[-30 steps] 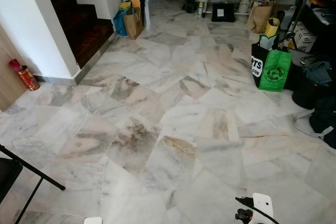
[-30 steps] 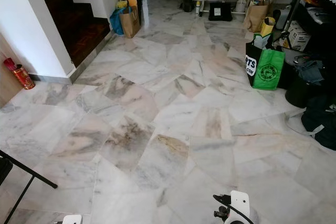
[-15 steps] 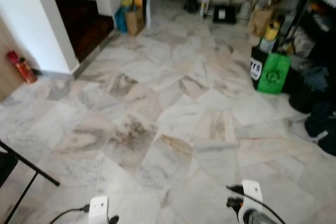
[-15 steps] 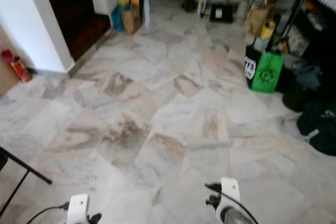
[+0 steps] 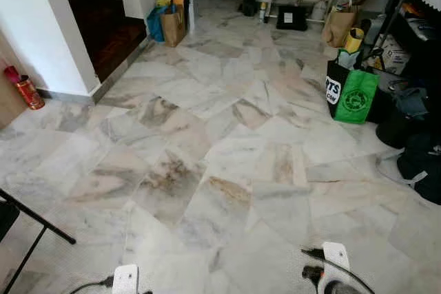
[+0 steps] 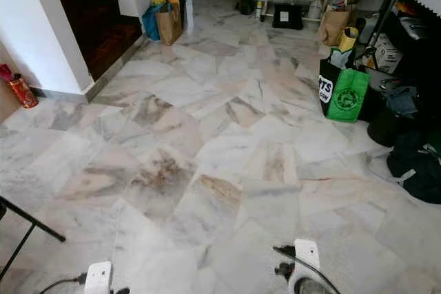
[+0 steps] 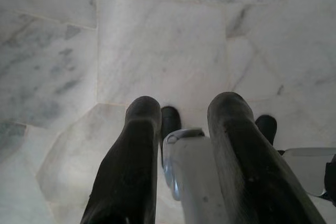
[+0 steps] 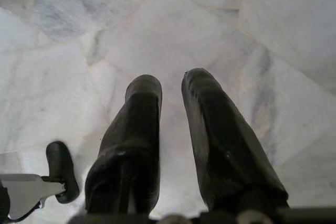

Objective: Setting the table

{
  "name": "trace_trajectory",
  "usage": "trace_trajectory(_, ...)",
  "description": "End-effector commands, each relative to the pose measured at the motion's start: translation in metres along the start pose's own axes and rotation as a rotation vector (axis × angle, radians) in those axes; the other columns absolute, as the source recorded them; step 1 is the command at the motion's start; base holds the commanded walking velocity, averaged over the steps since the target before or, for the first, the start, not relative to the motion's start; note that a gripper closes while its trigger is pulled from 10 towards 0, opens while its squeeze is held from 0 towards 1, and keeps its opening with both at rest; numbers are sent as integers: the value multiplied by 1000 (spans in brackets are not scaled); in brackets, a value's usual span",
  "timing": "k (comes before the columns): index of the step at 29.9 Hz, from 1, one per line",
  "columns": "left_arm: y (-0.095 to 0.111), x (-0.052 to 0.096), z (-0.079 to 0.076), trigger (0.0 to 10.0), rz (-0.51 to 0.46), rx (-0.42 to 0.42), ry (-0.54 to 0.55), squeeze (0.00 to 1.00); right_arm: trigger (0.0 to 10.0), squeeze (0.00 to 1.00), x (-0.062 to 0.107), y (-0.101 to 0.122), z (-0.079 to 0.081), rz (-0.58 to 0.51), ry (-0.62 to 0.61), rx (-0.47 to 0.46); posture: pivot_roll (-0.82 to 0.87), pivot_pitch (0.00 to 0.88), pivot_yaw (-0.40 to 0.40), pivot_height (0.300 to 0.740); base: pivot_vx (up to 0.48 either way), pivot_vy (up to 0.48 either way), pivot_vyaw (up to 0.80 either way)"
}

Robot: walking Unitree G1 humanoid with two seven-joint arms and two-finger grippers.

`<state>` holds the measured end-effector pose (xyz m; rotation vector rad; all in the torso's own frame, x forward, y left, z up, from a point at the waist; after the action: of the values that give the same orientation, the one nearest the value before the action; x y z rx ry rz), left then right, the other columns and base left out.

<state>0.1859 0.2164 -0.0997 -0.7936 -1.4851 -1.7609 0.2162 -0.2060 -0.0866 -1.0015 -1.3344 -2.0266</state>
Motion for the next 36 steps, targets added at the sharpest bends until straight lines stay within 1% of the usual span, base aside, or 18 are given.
trace_trajectory(1,-3,0,1,10000,12,2,-2,0,10000,0,2,0,-8,8,-22,3,11,5,-53,740,0,0,0)
trace_trajectory(5,-4,1,1,10000,14,-20,-10,0,10000,0,4,-2,-16,7,-50,-8,12,8,-48,740,0,0,0)
trace_trajectory(8,-5,1,1,10000,16,-21,-10,0,10000,0,4,-3,-17,9,-49,-9,6,15,-44,740,0,0,0)
trace_trajectory(13,-6,1,2,10000,11,-39,-14,0,10000,0,3,-14,-11,29,-40,-13,3,24,-31,740,0,0,-800)
trace_trajectory(14,-6,1,3,10000,12,-48,-15,0,10000,0,3,-17,-8,31,-38,-15,-1,24,-30,740,0,0,0)
trace_trajectory(19,-6,2,4,10000,9,-49,-7,0,10000,0,2,-19,-6,35,-36,-19,0,28,-30,740,0,0,0)
trace_trajectory(23,-6,1,2,10000,14,-41,-11,0,10000,0,3,-20,-8,38,-40,-18,4,29,-33,740,0,0,-800)
trace_trajectory(25,-7,1,2,10000,20,-42,-9,0,10000,0,4,-20,-11,40,-42,-16,4,29,-34,740,0,480,-800)
trace_trajectory(28,-5,1,1,10000,13,-74,-18,0,10000,0,5,-19,-15,40,-45,-14,5,29,-34,740,0,260,-800)
trace_trajectory(31,-4,1,0,10000,6,-71,-22,0,10000,0,5,-18,-16,39,-44,-15,6,27,-34,740,0,0,-800)
trace_trajectory(33,-4,1,0,10000,8,-73,-21,0,10000,0,4,-18,-14,40,-43,-13,4,27,-35,740,0,0,-800)
trace_trajectory(35,-4,1,-1,10000,6,-74,-19,0,10000,0,3,-20,-6,44,-35,-11,7,25,-35,740,0,0,-800)
trace_trajectory(36,-4,1,-1,10000,6,-74,-19,0,10000,0,2,-21,-5,44,-34,-11,7,25,-35,740,0,0,-800)
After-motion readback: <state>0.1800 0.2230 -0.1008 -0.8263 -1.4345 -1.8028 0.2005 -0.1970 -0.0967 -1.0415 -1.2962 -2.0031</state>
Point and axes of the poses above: a point about 5 cm out from each wrist's last joint towards the gripper, its own x axis pointing back from the gripper into the wrist, its own y axis along the axis of the wrist's last joint, z = x × y, the point moved 2 cm from there along -x, pointing out of the wrist towards the gripper, and after that the axes turned 15 degrees about -x, right-handed, at the moved point
